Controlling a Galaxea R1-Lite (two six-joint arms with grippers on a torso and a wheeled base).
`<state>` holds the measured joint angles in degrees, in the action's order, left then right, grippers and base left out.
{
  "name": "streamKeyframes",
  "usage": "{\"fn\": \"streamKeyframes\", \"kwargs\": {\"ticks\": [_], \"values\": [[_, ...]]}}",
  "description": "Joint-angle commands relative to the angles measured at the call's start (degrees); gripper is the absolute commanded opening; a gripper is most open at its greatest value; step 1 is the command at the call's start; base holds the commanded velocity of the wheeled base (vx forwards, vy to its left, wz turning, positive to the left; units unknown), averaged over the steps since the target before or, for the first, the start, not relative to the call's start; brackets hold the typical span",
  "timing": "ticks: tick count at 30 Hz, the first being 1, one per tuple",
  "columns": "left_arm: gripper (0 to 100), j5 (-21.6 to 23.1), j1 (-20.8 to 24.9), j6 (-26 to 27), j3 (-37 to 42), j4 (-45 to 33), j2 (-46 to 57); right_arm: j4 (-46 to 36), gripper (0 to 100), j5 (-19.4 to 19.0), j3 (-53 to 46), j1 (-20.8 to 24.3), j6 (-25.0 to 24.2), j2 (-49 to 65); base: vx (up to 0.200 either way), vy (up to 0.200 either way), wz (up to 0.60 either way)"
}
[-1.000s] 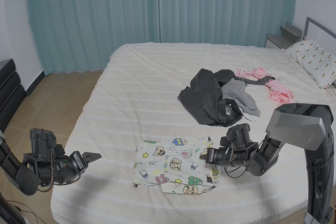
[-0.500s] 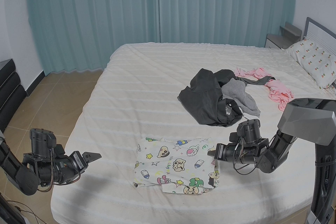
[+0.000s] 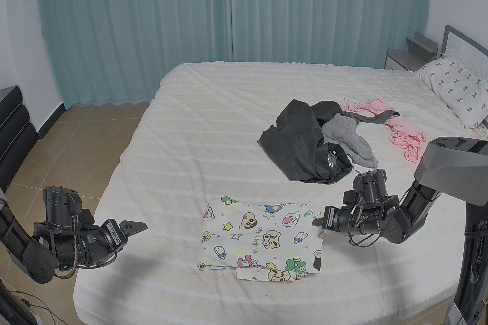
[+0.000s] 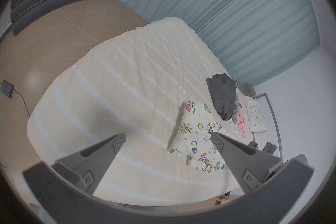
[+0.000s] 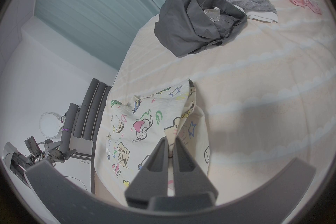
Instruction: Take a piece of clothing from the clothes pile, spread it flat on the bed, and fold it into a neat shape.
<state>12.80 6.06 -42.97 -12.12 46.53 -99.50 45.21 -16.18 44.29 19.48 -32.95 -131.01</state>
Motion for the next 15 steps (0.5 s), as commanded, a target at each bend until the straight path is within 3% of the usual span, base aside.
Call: {"fn": "streamKeyframes", "kwargs": {"ticks": [1, 9, 10, 15], "values": [[100, 0.0, 0.0, 0.0, 0.0, 0.1, -0.1, -0.3, 0, 0.0, 1.3, -0.2, 0.1, -0.5, 0.0, 0.0, 0.0], [100, 0.0, 0.0, 0.0, 0.0, 0.1, -0.6, -0.6, 0, 0.0, 1.8, -0.2, 0.2, -2.8, 0.0, 0.0, 0.0], [100, 0.0, 0.0, 0.1, -0.3, 0.1, -1.0, -0.6, 100, 0.0, 1.9, -0.2, 0.2, -3.5, 0.0, 0.0, 0.0], [100, -0.2, 1.7, 0.2, -0.8, 0.4, -1.0, -0.2, 100, 0.1, 1.7, -0.2, 1.1, -4.3, 0.0, 0.0, 0.0]]}}
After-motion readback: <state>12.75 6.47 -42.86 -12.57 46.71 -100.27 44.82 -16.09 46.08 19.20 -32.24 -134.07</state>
